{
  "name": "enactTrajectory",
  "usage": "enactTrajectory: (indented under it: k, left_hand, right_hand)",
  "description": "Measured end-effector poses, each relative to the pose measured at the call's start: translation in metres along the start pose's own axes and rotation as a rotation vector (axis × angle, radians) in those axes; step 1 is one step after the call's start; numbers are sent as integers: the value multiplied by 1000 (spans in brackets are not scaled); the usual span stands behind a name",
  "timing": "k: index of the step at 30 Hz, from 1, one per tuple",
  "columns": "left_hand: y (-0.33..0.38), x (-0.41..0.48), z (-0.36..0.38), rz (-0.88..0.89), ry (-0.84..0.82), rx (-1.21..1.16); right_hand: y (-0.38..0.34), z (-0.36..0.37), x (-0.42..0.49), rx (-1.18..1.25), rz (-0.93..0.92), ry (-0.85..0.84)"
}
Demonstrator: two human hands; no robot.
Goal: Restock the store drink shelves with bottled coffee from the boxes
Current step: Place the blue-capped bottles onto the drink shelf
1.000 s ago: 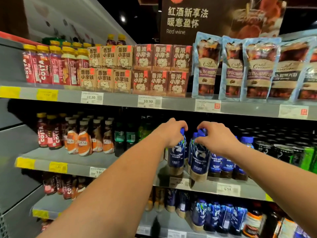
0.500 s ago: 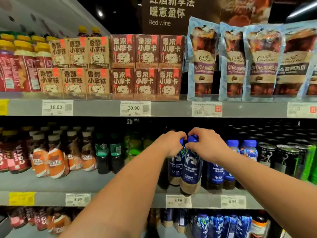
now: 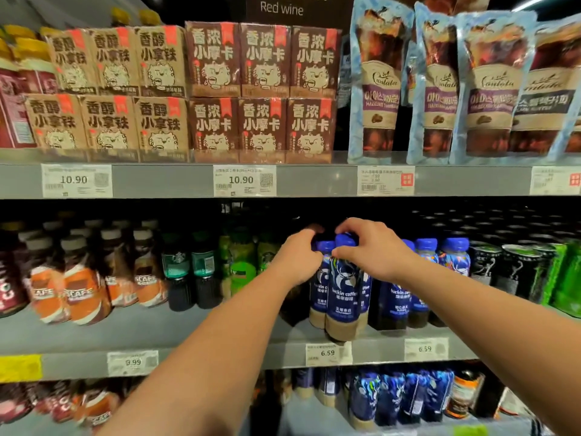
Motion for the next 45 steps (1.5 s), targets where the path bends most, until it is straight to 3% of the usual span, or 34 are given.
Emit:
enactTrajectory:
  k: [3,8,10,13,19,24,28,32,36,45]
  left_hand:
    - [-9,-12,-1,8,88,-84]
    - [-23,-45,13,-81,-148,-277]
    - [-25,-54,18,-100,-170,-221]
    - [-20,-63,23,-98,-77,-114]
    - [-10,-71,33,-79,19,-108]
    - [-14,-71,41,-43,110,-64]
    - [-18,-75,44,-96,101,-182]
    - [-35,-81,53,-224,28,-246]
    - [-44,-82,57,-208,23,-180]
    - [-49,-76,63,-265,80,-109]
  right_hand:
    - [0,0,-1,22,-17,4]
    - [-7,4,1,24,-47,9]
    - [-9,7,2,41,-57,7]
    - [-8,11,0,75,-62,19]
    - [25,13,-27,353,171,247]
    - [55,46,-82,486,372,220]
    - [63,55,-95,584,416,235]
    - [72,61,-99,554,401,150]
    - [77,65,-107,459,365,87]
    - [85,86,-97,404,354,107]
Point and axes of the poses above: each hand's wrist, its own x-axis towards the middle knuckle, its own z-axis out of the palm, y = z × x, the point moved 4 cm from there along x, towards the middle knuckle, and after that the axes turned 14 degrees about y, right-handed, at the moved point
